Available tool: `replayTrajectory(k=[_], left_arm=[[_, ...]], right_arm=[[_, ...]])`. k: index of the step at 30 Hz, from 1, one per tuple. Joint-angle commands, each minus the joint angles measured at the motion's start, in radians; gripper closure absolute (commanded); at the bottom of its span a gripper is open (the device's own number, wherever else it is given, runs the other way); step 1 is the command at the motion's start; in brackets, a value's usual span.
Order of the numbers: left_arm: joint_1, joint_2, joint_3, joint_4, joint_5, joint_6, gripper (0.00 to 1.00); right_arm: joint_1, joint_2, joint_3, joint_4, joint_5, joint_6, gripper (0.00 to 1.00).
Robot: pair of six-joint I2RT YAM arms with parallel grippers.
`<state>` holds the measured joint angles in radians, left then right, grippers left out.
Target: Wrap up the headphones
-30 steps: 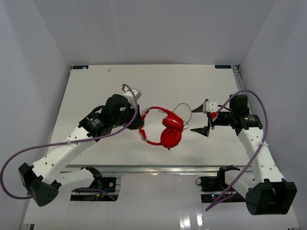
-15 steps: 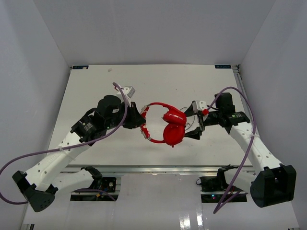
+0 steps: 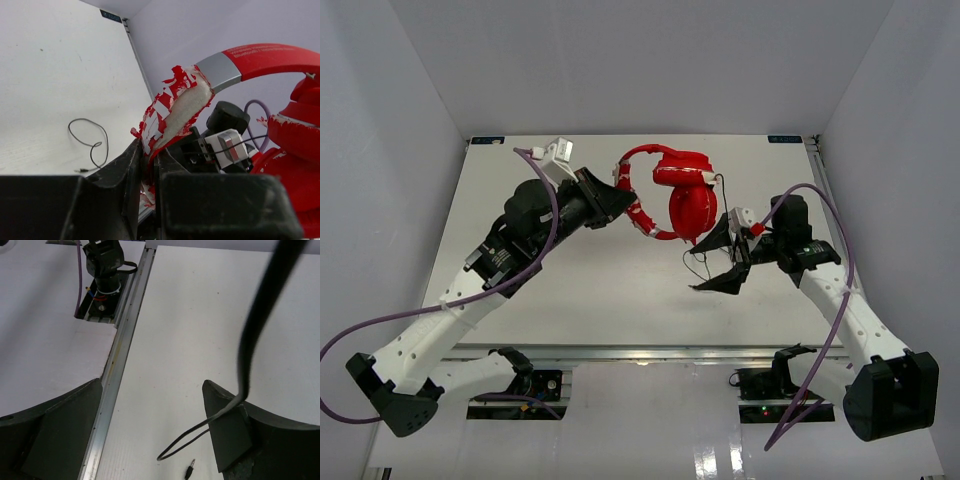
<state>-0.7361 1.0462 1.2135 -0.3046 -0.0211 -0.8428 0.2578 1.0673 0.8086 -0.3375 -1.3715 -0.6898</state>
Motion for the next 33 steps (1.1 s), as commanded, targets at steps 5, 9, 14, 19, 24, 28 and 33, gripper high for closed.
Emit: replayTrajectory(k=[5,9,14,19,24,28,33], left_arm=[[0.024,0.03,0.112,0.17,-0.201,-0.07,1.0],[0.058,0.073,0.177,0.165,-0.235,-0.06,1.0],[0.099,0.147,0.262,0.148,-0.244,-0.066,1.0],[0.112,0.193,0.262,0.133,-0.299,-0.087,1.0],[0.113,0.2,0.179,0.152,-0.285,-0.125,1.0],[0.113,0.183,0.143,0.171,-0.262,-0.139,1.0],[0.112,0.189,0.151,0.152,-0.249,-0.122,1.0]], right_arm=[[0.005,-0.066,0.005,0.087,-0.081,0.119,0.16],[0.01,-0.084,-0.024,0.087,-0.046,0.117,0.18],[0.019,-0.102,-0.043,0.087,-0.037,0.123,0.24],[0.023,-0.102,-0.013,0.087,0.035,0.153,0.54],[0.023,-0.098,0.028,0.076,0.123,0.196,0.77],[0.023,-0.104,0.022,0.103,0.139,0.238,0.82],[0.023,-0.099,0.049,0.083,0.248,0.236,0.88]])
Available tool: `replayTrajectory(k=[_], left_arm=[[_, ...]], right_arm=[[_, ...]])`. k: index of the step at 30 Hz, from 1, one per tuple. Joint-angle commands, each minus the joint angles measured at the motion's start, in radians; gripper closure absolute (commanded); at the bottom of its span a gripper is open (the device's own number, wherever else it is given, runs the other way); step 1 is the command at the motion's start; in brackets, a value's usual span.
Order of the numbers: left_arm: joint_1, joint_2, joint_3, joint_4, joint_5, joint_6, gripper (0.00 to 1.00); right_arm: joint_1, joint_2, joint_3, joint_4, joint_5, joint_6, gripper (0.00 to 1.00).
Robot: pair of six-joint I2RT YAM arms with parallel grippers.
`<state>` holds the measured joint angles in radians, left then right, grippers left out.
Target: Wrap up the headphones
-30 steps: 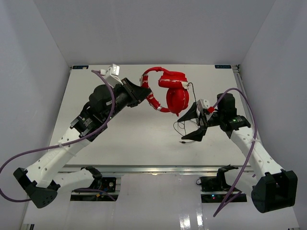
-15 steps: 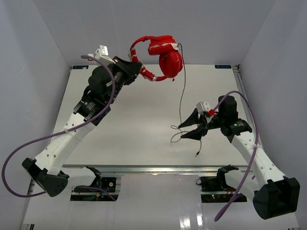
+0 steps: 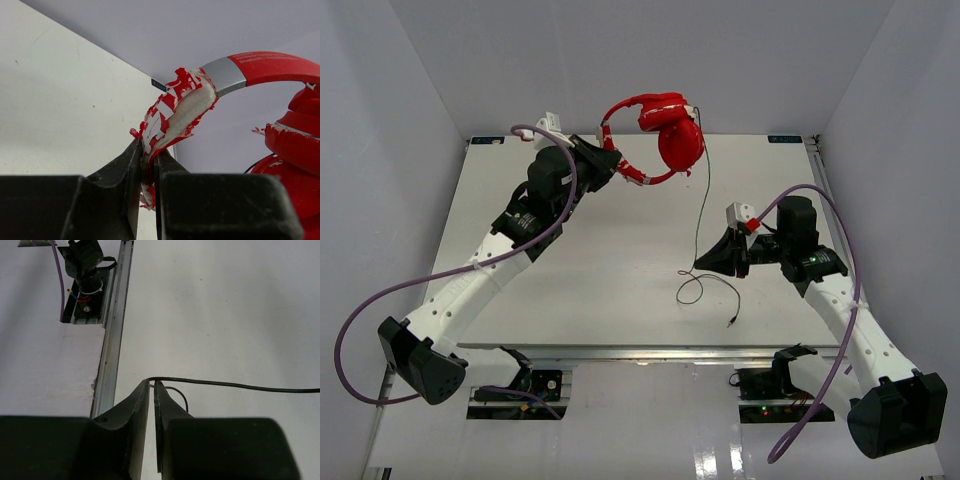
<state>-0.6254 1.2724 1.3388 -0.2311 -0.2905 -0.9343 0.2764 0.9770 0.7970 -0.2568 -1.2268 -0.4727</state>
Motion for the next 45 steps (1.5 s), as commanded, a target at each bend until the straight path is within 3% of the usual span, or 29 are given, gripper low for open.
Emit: replayTrajectory(k=[1,6,12,16,20,22,25,31,34,36,38,41,43,45], left_arm=[[0.003,-0.036,0.029,0.072,0.02,-0.025,1.0],[0.001,-0.052,-0.019,0.098,0.024,-0.01,1.0],[0.001,-0.068,0.008,0.116,0.084,0.023,1.0],[0.001,-0.089,0.035,0.11,0.132,0.064,1.0],[0.001,-0.138,0.011,0.089,0.145,0.09,1.0],[0.001,-0.166,-0.013,0.078,0.144,0.098,1.0],[0.001,-0.187,-0.028,0.066,0.148,0.107,1.0],[0.001,-0.195,-0.021,0.061,0.186,0.114,1.0],[0.001,-0.196,-0.014,0.061,0.2,0.116,1.0],[0.001,-0.2,-0.013,0.061,0.199,0.119,1.0],[0.001,-0.204,-0.014,0.058,0.195,0.122,1.0],[0.001,-0.212,-0.012,0.053,0.187,0.129,1.0],[0.002,-0.215,-0.012,0.049,0.185,0.133,1.0],[0.001,-0.219,-0.01,0.044,0.182,0.137,1.0]], right_arm=[[0.004,-0.004,0.086,-0.023,0.13,0.0,0.89],[0.004,0.015,0.092,-0.057,0.197,0.019,0.91],[0.003,0.012,0.054,-0.001,0.261,0.065,0.81],[-0.011,0.012,0.049,0.041,0.424,0.093,0.6],[-0.022,0.003,0.059,0.084,0.498,0.117,0.19],[-0.024,0.006,0.072,0.123,0.605,0.215,0.06],[-0.032,0.04,0.11,0.152,0.779,0.338,0.1],[-0.039,0.094,0.086,0.264,0.735,0.559,0.1],[-0.04,0.155,0.079,0.343,0.447,0.547,0.1],[-0.037,0.204,0.06,0.416,-0.076,0.468,0.1],[-0.032,0.212,0.048,0.409,-0.179,0.405,0.08],[-0.03,0.187,0.11,0.04,-0.011,-0.076,0.1],[-0.022,0.154,0.069,0.052,0.181,-0.083,0.1],[-0.02,0.101,-0.01,0.226,0.425,0.039,0.1]])
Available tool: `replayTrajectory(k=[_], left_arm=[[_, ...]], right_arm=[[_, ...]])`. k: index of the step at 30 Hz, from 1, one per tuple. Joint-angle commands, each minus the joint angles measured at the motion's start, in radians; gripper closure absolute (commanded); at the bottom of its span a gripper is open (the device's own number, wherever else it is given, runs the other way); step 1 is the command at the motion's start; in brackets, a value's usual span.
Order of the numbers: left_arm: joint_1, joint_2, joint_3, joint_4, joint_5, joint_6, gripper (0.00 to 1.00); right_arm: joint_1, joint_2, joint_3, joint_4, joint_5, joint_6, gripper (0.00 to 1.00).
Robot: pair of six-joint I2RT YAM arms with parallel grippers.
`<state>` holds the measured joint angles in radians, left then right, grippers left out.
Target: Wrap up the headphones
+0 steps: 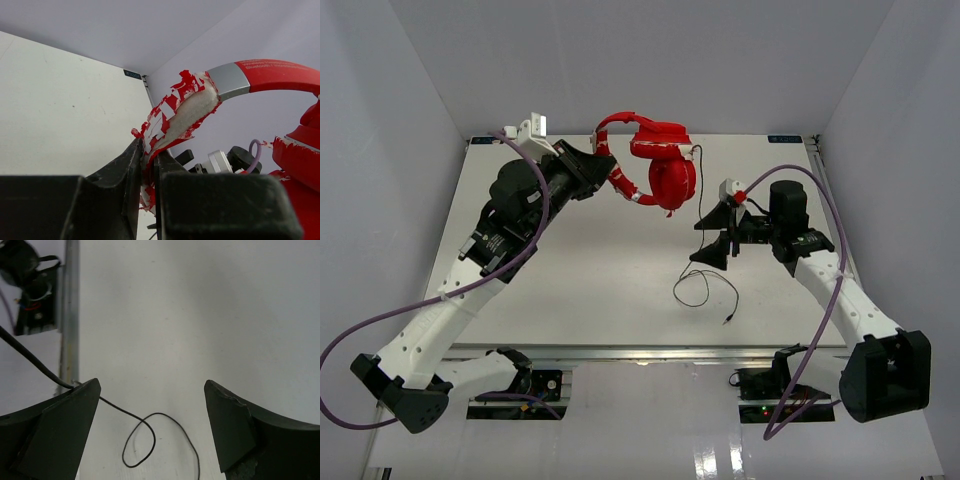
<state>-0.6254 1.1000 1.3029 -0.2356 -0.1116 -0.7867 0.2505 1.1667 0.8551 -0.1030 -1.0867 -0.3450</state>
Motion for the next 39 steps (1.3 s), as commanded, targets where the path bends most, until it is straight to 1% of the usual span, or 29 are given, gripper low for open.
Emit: replayTrajectory(k=[1,3,4,5,6,7,9,10,11,12,15,17,21,25,28,32,34,36,37,39], left_arm=[[0.001,-0.046,0.025,0.047,0.0,-0.009,1.0],[0.001,-0.048,0.025,0.044,-0.003,-0.006,1.0],[0.001,-0.05,0.025,0.044,-0.004,-0.006,1.0],[0.001,-0.05,0.025,0.044,-0.006,-0.006,1.0],[0.001,-0.052,0.028,0.043,-0.01,-0.005,1.0],[0.001,-0.052,0.029,0.041,-0.011,-0.004,1.0],[0.001,-0.052,0.035,0.037,-0.014,0.0,1.0],[0.001,-0.052,0.037,0.032,-0.017,0.001,1.0],[0.001,-0.053,0.039,0.03,-0.017,0.001,1.0],[0.001,-0.054,0.04,0.03,-0.017,0.001,1.0],[0.001,-0.054,0.045,0.028,-0.017,0.001,1.0],[0.002,-0.054,0.049,0.022,-0.015,0.0,1.0],[0.001,-0.053,0.062,0.018,-0.012,-0.004,1.0],[0.001,-0.048,0.08,0.015,0.001,-0.025,1.0],[0.002,-0.048,0.082,0.016,0.005,-0.052,1.0],[0.002,-0.054,0.081,0.02,-0.014,-0.083,1.0],[0.001,-0.064,0.076,0.027,-0.047,-0.098,1.0],[0.003,-0.077,0.063,0.041,-0.078,-0.126,1.0],[0.003,-0.078,0.062,0.038,-0.088,-0.137,1.0],[0.003,-0.076,0.063,0.035,-0.098,-0.154,1.0]], right_arm=[[0.008,-0.106,-0.086,0.132,0.395,-0.035,0.1],[0.012,-0.121,-0.098,0.2,0.614,0.073,0.1],[0.015,-0.119,-0.092,0.205,0.69,0.1,0.1],[0.015,-0.116,-0.079,0.183,0.715,0.083,0.1],[0.015,-0.118,-0.066,0.167,0.704,0.07,0.1],[0.015,-0.123,-0.054,0.143,0.594,0.039,0.1],[0.014,-0.119,-0.014,-0.075,0.322,-0.202,0.1],[0.013,-0.109,0.01,-0.148,0.212,-0.269,0.1],[0.016,-0.102,0.012,-0.197,0.091,-0.295,0.1],[0.019,-0.091,0.014,-0.236,0.019,-0.352,0.1],[0.045,-0.078,-0.001,-0.249,-0.022,-0.398,0.1],[0.063,-0.073,-0.012,-0.227,-0.022,-0.388,0.1],[0.093,-0.034,-0.028,-0.152,0.033,-0.354,0.1],[0.103,0.018,-0.042,0.008,-0.008,-0.281,0.1],[0.115,0.071,-0.019,0.039,-0.029,-0.274,0.07],[0.124,0.088,-0.036,0.059,-0.05,-0.295,0.01],[0.122,0.073,-0.079,0.087,-0.062,-0.284,0.03],[0.122,0.052,-0.135,0.21,-0.068,-0.214,0.12],[0.122,0.047,-0.155,0.257,-0.071,-0.184,0.15],[0.122,0.049,-0.182,0.318,-0.092,-0.092,0.23]])
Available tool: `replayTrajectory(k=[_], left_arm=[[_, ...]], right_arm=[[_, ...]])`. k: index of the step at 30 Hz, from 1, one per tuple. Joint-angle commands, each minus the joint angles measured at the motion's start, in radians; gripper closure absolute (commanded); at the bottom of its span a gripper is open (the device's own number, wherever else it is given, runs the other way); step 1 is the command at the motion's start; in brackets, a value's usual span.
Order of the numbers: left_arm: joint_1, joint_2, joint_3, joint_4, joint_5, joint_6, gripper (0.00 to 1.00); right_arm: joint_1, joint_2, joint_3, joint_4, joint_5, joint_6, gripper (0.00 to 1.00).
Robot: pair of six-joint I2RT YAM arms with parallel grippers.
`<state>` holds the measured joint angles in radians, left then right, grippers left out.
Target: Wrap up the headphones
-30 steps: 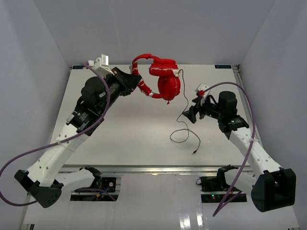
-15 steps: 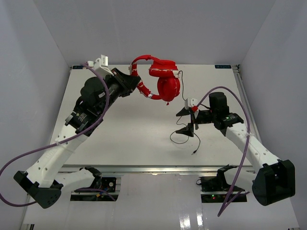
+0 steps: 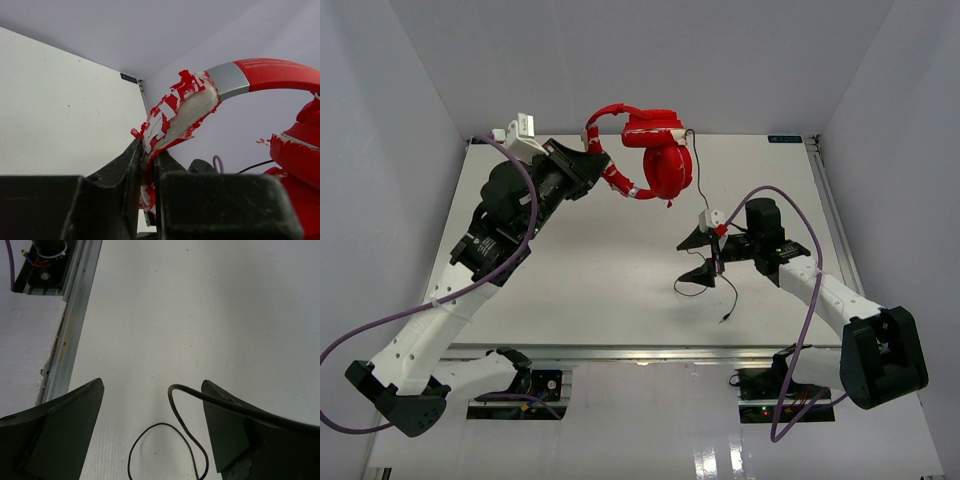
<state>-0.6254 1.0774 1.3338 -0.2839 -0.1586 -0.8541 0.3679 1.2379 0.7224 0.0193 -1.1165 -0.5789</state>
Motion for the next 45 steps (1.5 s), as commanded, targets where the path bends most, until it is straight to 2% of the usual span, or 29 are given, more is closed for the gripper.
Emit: replayTrajectory(k=[1,3,6,8,9,10,11,14,17,19,22,24,26,29,37,45], left_arm=[[0.003,-0.049,0.03,0.084,-0.048,-0.095,1.0],[0.003,-0.046,0.032,0.083,-0.047,-0.11,1.0],[0.003,-0.041,0.048,0.067,-0.07,-0.114,1.0],[0.003,-0.037,0.062,0.058,-0.095,-0.106,1.0],[0.003,-0.034,0.067,0.052,-0.109,-0.099,1.0],[0.004,-0.03,0.071,0.048,-0.118,-0.096,1.0],[0.004,-0.026,0.072,0.042,-0.13,-0.088,1.0],[0.004,-0.002,0.068,0.02,-0.157,-0.071,1.0],[0.004,0.045,0.041,0.014,-0.178,-0.047,1.0],[0.004,0.083,0.031,0.012,-0.189,-0.044,1.0],[0.004,0.145,0.027,0.006,-0.217,-0.045,1.0],[0.004,0.227,0.031,0.0,-0.251,-0.045,1.0],[0.005,0.277,0.034,-0.004,-0.263,-0.05,1.0],[0.004,0.321,0.029,-0.006,-0.264,-0.06,1.0],[-0.008,0.468,0.033,-0.021,-0.176,0.028,1.0],[-0.059,0.671,0.098,-0.084,-0.083,0.232,1.0]], right_arm=[[0.005,-0.02,-0.053,0.21,-0.076,0.156,0.27],[0.006,-0.012,-0.051,0.22,-0.092,0.172,0.38],[0.006,-0.034,-0.047,0.187,-0.086,0.163,0.61],[0.007,-0.055,-0.051,0.159,-0.067,0.144,0.71],[0.006,-0.081,-0.055,0.138,-0.05,0.136,0.83],[0.006,-0.103,-0.055,0.105,-0.03,0.122,0.9],[0.007,-0.117,-0.051,0.05,-0.001,0.097,0.92],[0.018,-0.174,0.011,-0.12,0.156,0.034,0.92],[0.043,-0.189,0.16,-0.425,0.335,-0.099,0.92],[0.077,-0.19,0.228,-0.56,0.48,-0.152,0.92],[0.133,-0.198,0.278,-0.691,0.665,-0.194,0.92],[0.162,-0.205,0.27,-0.728,0.86,-0.24,0.92],[0.164,-0.215,0.252,-0.745,0.968,-0.271,0.92],[0.168,-0.232,0.231,-0.782,1.048,-0.301,0.92],[0.244,-0.212,0.215,-0.986,1.035,-0.417,0.92],[0.261,-0.13,0.405,-1.006,1.12,-0.45,0.92]])
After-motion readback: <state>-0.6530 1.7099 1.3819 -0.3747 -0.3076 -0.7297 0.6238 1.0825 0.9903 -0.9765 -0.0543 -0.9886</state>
